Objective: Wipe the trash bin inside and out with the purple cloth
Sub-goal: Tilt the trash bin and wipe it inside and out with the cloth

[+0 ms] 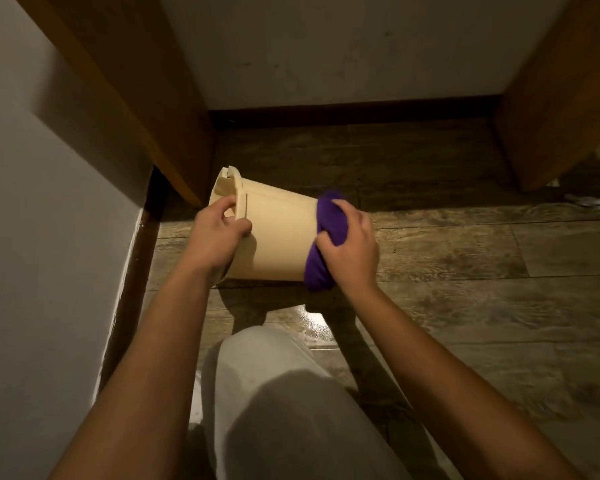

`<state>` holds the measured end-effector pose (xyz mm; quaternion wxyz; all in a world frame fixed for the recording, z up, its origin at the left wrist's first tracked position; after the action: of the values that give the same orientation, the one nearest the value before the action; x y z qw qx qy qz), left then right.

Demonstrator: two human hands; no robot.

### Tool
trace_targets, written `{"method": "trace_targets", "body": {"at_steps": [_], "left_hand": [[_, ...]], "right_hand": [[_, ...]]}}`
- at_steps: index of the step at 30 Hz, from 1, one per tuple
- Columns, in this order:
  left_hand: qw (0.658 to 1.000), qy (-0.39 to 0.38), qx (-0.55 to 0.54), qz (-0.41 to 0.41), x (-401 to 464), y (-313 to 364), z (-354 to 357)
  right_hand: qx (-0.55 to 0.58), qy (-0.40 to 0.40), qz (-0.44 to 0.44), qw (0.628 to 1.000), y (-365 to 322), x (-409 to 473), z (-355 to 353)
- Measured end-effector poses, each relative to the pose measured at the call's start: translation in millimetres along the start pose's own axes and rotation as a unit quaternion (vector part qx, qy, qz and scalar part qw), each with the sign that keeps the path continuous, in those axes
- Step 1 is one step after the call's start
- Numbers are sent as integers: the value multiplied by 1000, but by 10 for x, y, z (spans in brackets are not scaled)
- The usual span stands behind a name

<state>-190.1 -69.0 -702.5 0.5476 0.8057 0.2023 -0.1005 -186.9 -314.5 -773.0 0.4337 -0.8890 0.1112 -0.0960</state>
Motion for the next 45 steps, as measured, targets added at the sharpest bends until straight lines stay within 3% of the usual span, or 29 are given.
{"method": "trace_targets", "body": {"at_steps": [5, 8, 15, 17, 19, 21, 27, 31, 33, 41, 45], "left_hand": [[1000, 0, 25, 8, 9, 29, -41], [1000, 18, 22, 8, 28, 43, -132], [998, 60, 0, 6, 52, 58, -265], [998, 60, 16, 12, 59, 85, -258], [997, 63, 30, 15, 67, 93, -247], [997, 66, 21, 19, 58, 95, -234], [993, 98, 39, 48, 88, 167, -269], [993, 120, 8, 22, 87, 102, -323], [992, 127, -1, 19, 86, 81, -349], [991, 135, 1, 3, 32, 99, -378], [989, 145, -30, -25, 99, 23, -439]], "right_hand": [[-84, -16, 172, 981, 1005, 5, -48], [-70, -22, 236, 969, 1277, -27, -72], [-8, 54, 124, 991, 580, 251, -388], [-22, 31, 61, 997, 274, 378, -384], [-48, -43, 20, 998, 88, 454, -203], [-52, -101, 32, 993, 108, 423, -41], [-91, -58, 10, 994, 518, -306, -104], [-118, -74, 187, 972, 1233, -621, -207], [-90, -45, 204, 974, 1193, -583, -264], [-18, -17, -4, 1000, -169, -15, -165], [-32, -46, -33, 998, -142, -254, 159]]}}
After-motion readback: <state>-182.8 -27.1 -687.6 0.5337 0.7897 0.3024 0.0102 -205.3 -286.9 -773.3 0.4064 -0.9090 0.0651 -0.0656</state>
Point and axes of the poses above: each hand's wrist, its own x-axis towards the middle knuckle, its own z-axis out of the palm, y = z × x, the point moved 10 cm from there along x, towards the middle knuckle, and after that the axes turned 2 degrees about y, right-handed, at the moved point
